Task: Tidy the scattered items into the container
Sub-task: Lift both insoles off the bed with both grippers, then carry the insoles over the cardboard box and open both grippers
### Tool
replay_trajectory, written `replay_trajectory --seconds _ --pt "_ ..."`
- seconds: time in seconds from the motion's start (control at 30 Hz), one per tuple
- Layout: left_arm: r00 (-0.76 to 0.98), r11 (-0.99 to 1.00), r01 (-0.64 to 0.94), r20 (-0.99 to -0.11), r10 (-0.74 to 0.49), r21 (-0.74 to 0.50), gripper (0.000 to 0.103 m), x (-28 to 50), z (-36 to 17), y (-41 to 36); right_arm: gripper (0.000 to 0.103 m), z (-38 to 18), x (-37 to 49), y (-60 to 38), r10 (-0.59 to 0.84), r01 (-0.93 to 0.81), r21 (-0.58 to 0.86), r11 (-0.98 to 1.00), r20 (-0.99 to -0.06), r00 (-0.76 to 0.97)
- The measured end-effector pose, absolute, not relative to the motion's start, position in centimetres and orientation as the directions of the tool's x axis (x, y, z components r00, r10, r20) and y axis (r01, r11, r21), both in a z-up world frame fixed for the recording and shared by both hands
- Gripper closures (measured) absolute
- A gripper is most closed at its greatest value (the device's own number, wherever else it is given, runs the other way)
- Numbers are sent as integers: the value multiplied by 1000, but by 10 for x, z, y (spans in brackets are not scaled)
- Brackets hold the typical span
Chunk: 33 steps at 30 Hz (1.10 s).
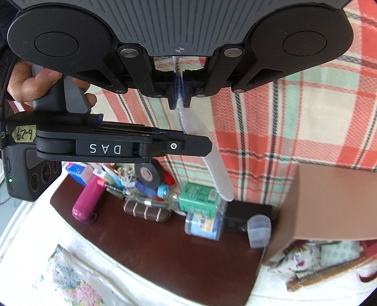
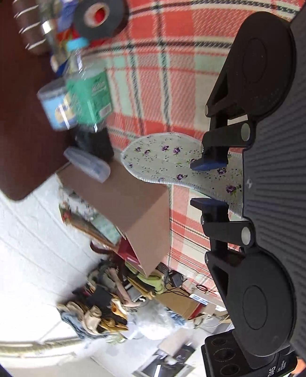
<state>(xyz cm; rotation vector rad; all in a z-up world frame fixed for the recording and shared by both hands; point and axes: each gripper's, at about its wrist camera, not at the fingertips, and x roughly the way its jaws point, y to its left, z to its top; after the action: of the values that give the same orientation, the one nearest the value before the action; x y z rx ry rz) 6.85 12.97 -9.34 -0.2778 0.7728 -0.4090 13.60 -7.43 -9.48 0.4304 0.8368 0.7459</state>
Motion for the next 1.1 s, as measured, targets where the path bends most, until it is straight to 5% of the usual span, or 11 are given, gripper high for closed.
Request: replay_trajectory --seconds 0.57,0.87,0.9,0.93,0.97,1.0,1.03,1.1 --pt "851 937 248 -407 -332 -246 103 59 20 187 80 40 137 11 764 -685 355 636 -415 494" --pt "904 965 178 -356 -238 -192 103 120 64 232 80 93 184 82 737 -725 211 656 -387 554" --pt "906 968 156 -363 -219 -194 94 133 62 241 79 94 190 95 725 -724 183 665 -392 566" --pt "904 971 125 -380 -195 -202 69 148 56 251 74 92 198 108 716 -726 162 668 -404 569" --pt "897 974 66 -416 -152 -215 36 163 46 263 59 85 208 120 707 -726 154 670 -428 562" --pt "882 974 -10 -461 -98 -226 26 178 35 276 48 74 216 129 693 -719 147 679 -452 562" --pt "864 969 -80 -501 -50 -236 30 190 22 289 40 62 223 137 676 -712 137 689 -476 563" --pt "822 960 -133 -568 -31 -245 40 205 0 311 43 38 231 140 658 -708 126 695 -508 556"
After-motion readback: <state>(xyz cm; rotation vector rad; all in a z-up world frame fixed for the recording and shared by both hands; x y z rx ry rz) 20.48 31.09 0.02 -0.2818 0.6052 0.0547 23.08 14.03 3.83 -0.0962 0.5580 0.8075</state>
